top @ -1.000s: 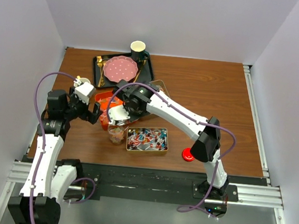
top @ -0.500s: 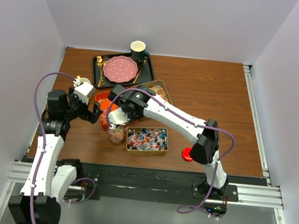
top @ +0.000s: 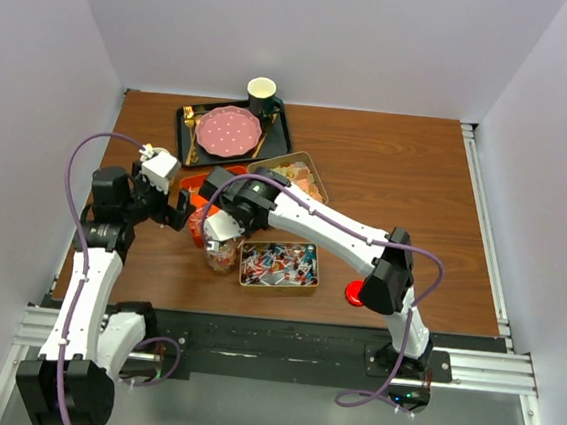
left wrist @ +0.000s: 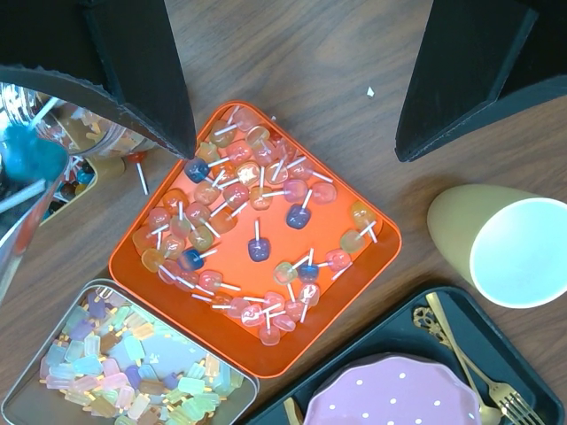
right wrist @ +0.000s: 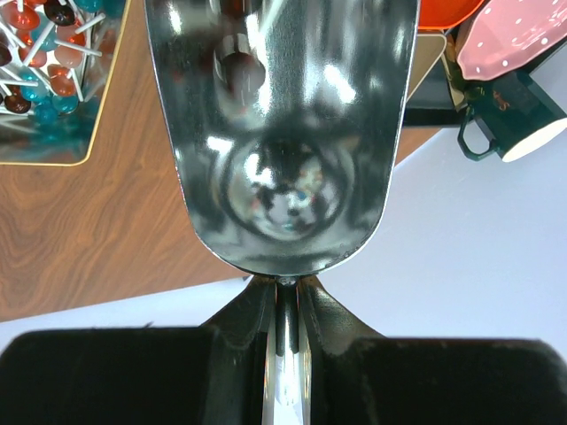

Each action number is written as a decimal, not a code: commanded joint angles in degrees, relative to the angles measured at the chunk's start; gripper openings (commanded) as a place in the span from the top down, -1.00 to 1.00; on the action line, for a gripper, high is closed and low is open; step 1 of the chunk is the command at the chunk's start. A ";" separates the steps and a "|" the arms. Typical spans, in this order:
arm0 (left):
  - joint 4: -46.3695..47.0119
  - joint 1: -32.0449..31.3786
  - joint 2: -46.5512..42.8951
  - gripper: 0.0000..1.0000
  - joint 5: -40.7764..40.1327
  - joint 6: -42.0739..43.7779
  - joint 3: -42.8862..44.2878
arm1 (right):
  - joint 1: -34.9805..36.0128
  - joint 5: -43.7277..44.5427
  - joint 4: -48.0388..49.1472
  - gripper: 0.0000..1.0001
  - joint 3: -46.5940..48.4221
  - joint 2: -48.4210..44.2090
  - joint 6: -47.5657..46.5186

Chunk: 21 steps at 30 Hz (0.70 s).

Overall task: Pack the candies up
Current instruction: Place the fake candies in the packing bottle.

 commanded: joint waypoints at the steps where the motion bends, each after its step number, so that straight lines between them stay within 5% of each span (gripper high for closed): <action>1: 3.68 0.55 0.83 -1.00 1.13 -1.41 -0.44 | 0.53 2.89 -12.11 1.00 1.26 0.01 -1.24; 14: 5.52 0.55 1.37 -1.00 4.99 -2.02 -0.35 | -2.45 0.02 -10.44 1.00 1.17 -2.00 3.67; 17: 5.96 0.46 -0.47 -1.00 11.12 -0.36 -2.54 | -10.17 -8.05 -8.07 1.00 0.56 -4.63 12.45; 21: -2.59 0.38 -3.03 -1.00 18.44 15.95 -1.86 | -27.45 -17.49 3.31 1.00 -10.91 -11.23 22.66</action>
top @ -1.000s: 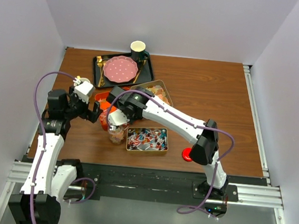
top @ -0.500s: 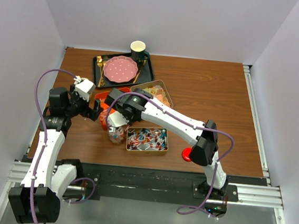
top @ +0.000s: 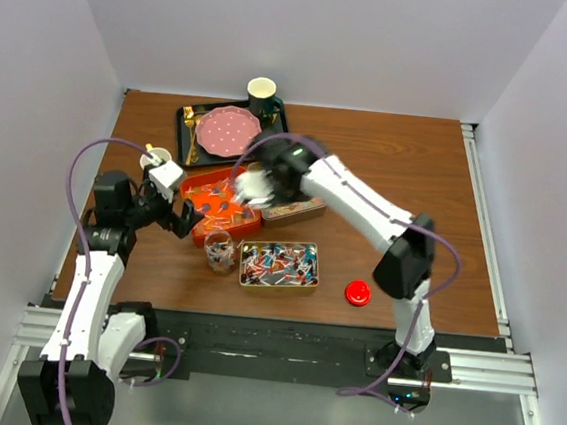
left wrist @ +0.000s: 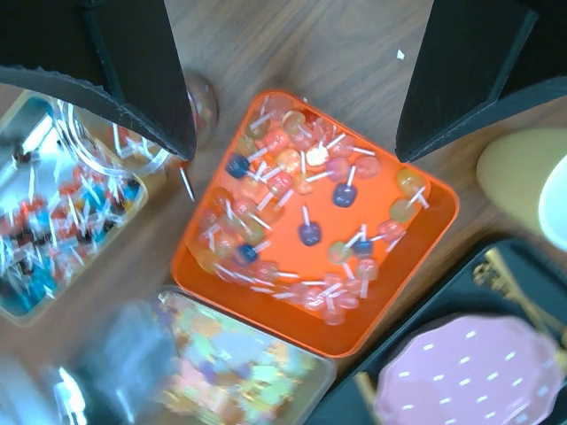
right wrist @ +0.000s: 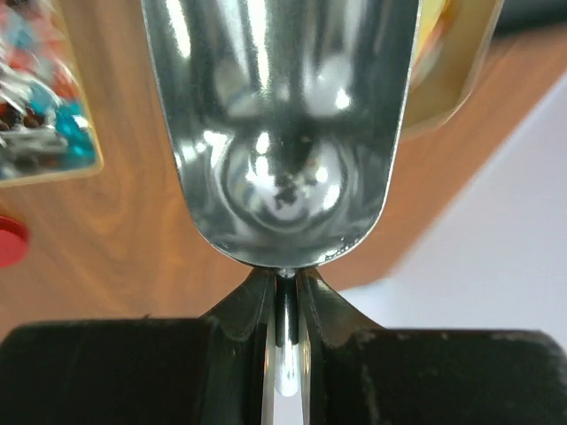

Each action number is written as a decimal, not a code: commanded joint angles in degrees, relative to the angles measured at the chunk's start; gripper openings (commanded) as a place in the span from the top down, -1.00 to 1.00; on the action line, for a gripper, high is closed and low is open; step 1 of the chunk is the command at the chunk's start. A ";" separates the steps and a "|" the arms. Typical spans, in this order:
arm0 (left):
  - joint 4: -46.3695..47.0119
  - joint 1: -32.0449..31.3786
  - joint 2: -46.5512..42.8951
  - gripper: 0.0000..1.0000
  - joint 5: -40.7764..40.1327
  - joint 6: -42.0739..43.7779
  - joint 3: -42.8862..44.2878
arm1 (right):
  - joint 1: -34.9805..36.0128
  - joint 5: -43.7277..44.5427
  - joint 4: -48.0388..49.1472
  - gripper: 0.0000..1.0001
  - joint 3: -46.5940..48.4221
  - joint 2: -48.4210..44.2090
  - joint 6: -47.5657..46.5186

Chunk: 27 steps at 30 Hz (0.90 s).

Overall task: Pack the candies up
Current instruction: Place the spatula at the center of the board, then move the packing bottle to the center of the board.

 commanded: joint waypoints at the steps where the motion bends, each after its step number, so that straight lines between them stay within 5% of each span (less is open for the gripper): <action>1: -9.54 0.38 -2.90 -1.00 9.94 18.94 1.78 | -18.42 -10.35 4.14 1.00 -10.42 -10.54 12.63; 6: -30.00 0.38 -0.97 -1.00 13.01 49.80 3.46 | -34.23 -20.53 14.94 1.00 -21.40 -13.80 20.10; 14: -37.09 0.38 12.65 -0.88 17.23 67.48 0.13 | -47.62 -30.05 20.15 1.00 -26.97 -9.23 32.14; 27: -26.29 -6.20 28.12 -0.66 24.71 68.92 -0.67 | -48.95 -27.68 23.40 1.00 -32.68 -8.27 29.16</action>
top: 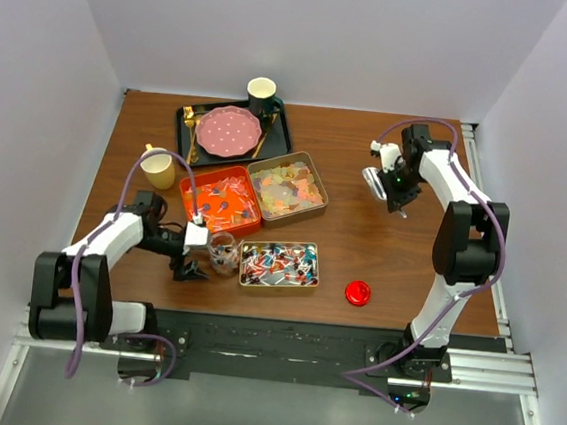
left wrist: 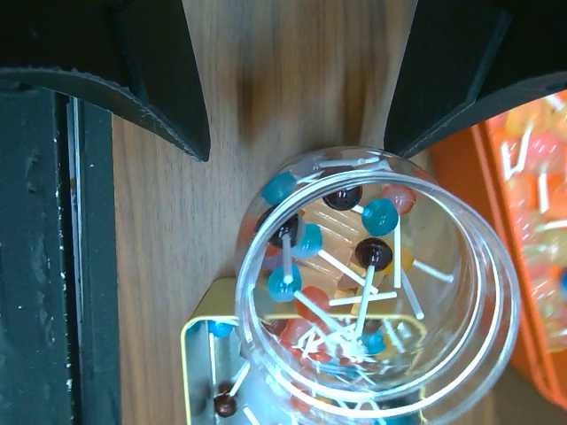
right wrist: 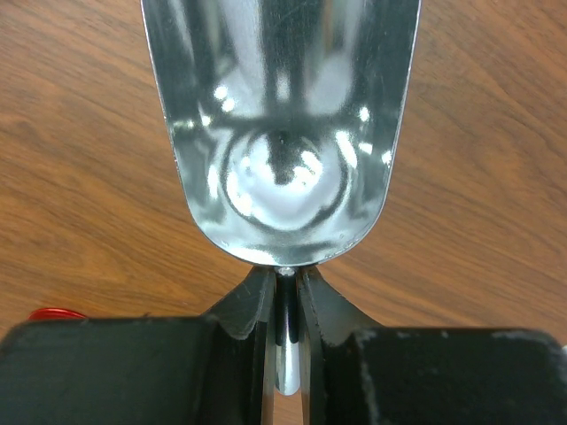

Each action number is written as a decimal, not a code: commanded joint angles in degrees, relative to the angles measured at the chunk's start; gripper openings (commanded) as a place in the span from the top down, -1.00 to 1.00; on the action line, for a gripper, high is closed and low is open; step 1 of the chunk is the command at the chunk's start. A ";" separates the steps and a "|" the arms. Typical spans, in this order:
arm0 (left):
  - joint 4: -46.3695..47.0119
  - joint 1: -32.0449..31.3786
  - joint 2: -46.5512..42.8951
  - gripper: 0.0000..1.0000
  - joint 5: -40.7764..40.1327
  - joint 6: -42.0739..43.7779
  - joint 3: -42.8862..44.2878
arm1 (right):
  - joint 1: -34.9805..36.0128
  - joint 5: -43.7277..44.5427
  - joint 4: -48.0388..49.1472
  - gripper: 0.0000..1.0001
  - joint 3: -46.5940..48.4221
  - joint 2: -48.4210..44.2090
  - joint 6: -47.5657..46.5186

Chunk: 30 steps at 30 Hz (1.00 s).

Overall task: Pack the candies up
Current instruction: Move the packing bottle to the center of the board.

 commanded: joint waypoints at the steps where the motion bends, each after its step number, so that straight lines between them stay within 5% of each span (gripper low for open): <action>1: 6.42 -3.00 3.03 -0.65 5.04 0.05 1.03 | 0.25 -0.70 2.40 1.00 -1.20 -0.13 0.51; 13: 25.59 -15.30 6.46 -0.58 5.23 -17.27 -1.34 | -0.27 1.85 3.90 0.92 2.48 6.63 -0.72; 16: 25.16 -17.15 9.27 -0.55 4.17 -15.88 -0.03 | -0.62 2.55 3.72 0.46 3.71 8.21 -1.07; 21: 21.90 -17.50 12.79 -0.51 4.08 -12.89 2.79 | -0.89 1.85 3.20 0.06 4.59 6.91 -0.37; 22: 21.64 -17.50 13.14 -0.51 3.90 -12.71 3.40 | -0.80 1.33 2.76 -0.45 4.68 6.21 -1.15; 25: 20.15 -17.50 14.02 -0.50 4.07 -11.66 4.46 | -0.63 -2.19 1.52 -0.90 3.81 1.03 -2.47; 30: 20.32 -17.50 13.15 -0.52 4.25 -11.74 3.84 | 1.56 -16.47 2.93 -0.80 -2.52 -8.63 -6.07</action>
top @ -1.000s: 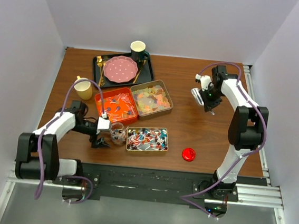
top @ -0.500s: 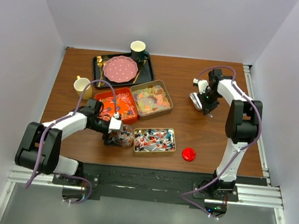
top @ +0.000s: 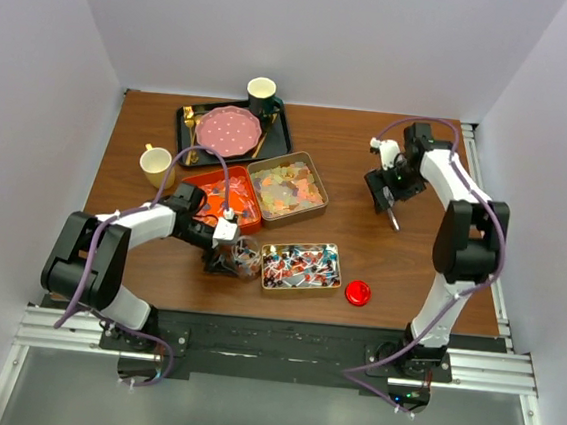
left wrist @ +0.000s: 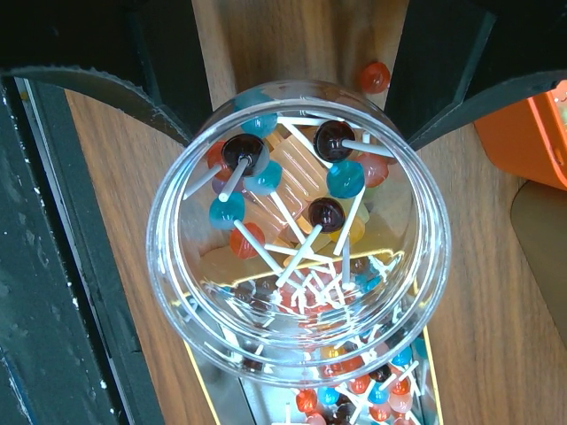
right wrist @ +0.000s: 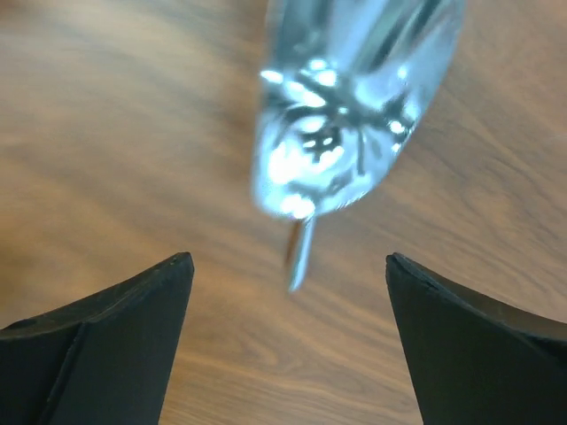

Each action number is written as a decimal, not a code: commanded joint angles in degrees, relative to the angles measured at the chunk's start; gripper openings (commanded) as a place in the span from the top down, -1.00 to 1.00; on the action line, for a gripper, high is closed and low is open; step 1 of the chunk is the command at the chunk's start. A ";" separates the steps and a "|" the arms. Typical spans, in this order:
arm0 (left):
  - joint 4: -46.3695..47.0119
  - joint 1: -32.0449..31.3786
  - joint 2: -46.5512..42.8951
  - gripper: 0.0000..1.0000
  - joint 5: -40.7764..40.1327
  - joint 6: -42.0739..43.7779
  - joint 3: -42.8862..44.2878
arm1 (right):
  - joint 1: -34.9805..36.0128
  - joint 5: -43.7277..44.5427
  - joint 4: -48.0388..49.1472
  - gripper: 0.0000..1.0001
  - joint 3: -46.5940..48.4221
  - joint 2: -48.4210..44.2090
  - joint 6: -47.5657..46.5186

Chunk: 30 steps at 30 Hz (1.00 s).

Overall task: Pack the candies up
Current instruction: Move the packing bottle to the center of the board, then move the storage box to the center of the board.

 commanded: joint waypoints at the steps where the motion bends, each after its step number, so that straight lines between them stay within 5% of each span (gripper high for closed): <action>1: -1.32 -0.41 -0.08 -0.53 -1.52 1.59 0.37 | 4.84 -14.59 0.66 -0.73 -3.64 -10.75 -5.00; 8: -0.01 -0.76 -0.26 -0.56 -2.22 0.71 0.02 | 22.08 -12.41 9.00 -0.73 -11.11 -12.79 -8.01; 14: 0.61 -0.85 -1.39 -0.55 -2.22 0.36 -0.51 | 24.64 -14.25 11.21 -0.71 -10.50 -9.18 -7.91; 24: 3.68 -0.85 -0.96 -0.53 -3.01 -4.64 -1.13 | 28.07 -16.89 7.43 -0.72 -14.02 -10.50 -22.75; 30: 5.45 -1.11 -1.40 -0.52 -3.71 -7.37 -1.30 | 29.30 -11.72 13.21 -0.71 -15.16 -9.26 -20.68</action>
